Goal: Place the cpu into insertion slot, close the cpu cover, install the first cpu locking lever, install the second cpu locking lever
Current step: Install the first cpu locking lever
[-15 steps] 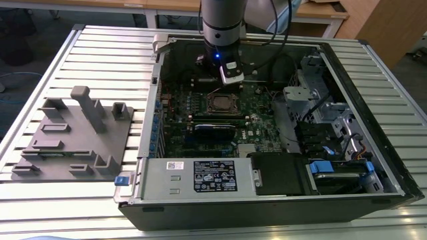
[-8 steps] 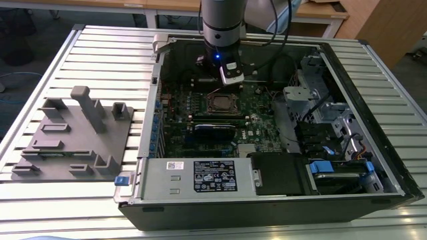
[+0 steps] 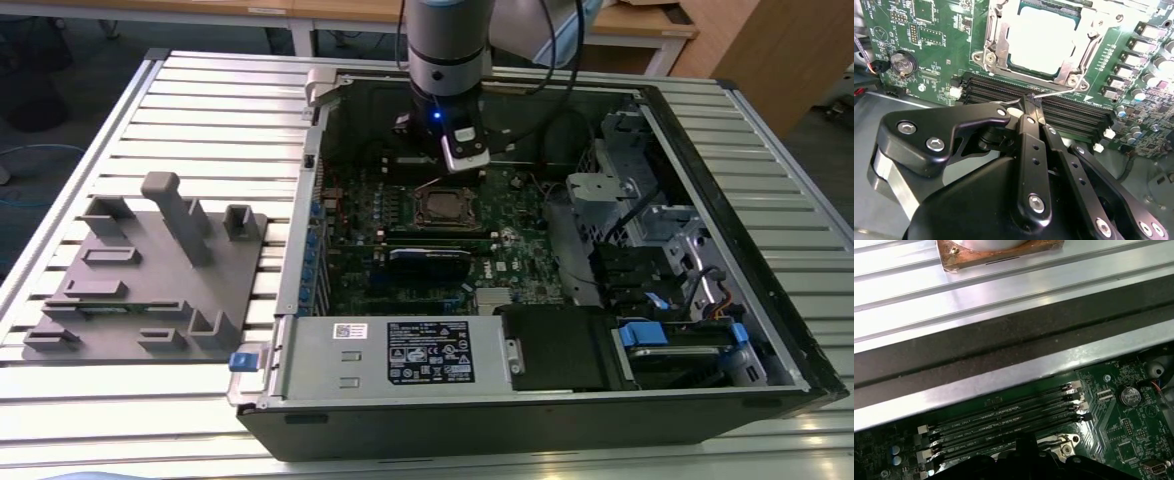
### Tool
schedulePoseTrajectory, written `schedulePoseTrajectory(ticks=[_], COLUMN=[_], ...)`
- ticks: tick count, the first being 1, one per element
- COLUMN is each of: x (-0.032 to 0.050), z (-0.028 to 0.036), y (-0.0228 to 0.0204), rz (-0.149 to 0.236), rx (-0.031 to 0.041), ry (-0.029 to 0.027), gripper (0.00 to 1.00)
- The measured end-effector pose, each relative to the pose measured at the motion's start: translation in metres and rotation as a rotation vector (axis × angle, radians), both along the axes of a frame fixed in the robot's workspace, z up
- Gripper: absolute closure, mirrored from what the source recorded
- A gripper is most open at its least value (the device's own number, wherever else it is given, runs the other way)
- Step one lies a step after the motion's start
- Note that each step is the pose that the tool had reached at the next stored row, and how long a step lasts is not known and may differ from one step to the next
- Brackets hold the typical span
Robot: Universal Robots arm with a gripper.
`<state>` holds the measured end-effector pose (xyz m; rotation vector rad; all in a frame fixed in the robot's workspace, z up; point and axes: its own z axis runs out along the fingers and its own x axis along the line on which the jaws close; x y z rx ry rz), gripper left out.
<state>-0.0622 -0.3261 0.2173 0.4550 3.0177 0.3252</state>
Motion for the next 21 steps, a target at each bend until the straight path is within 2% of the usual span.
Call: schedulePoseTrajectory(ticks=[11,14,18,21], x=[0.0022,0.0022,0.0022,0.0023], z=[-0.0027,-0.0035,-0.0047,-0.0057], y=[0.0027,0.0028,0.0035,0.0054], rz=[-0.034,-0.052,-0.072,-0.083], rx=[-0.0026,-0.0072,-0.0169,-0.0224], ry=[-0.0002,-0.0001,-0.0003,-0.0005], gripper=[0.90,0.90,0.90,0.90])
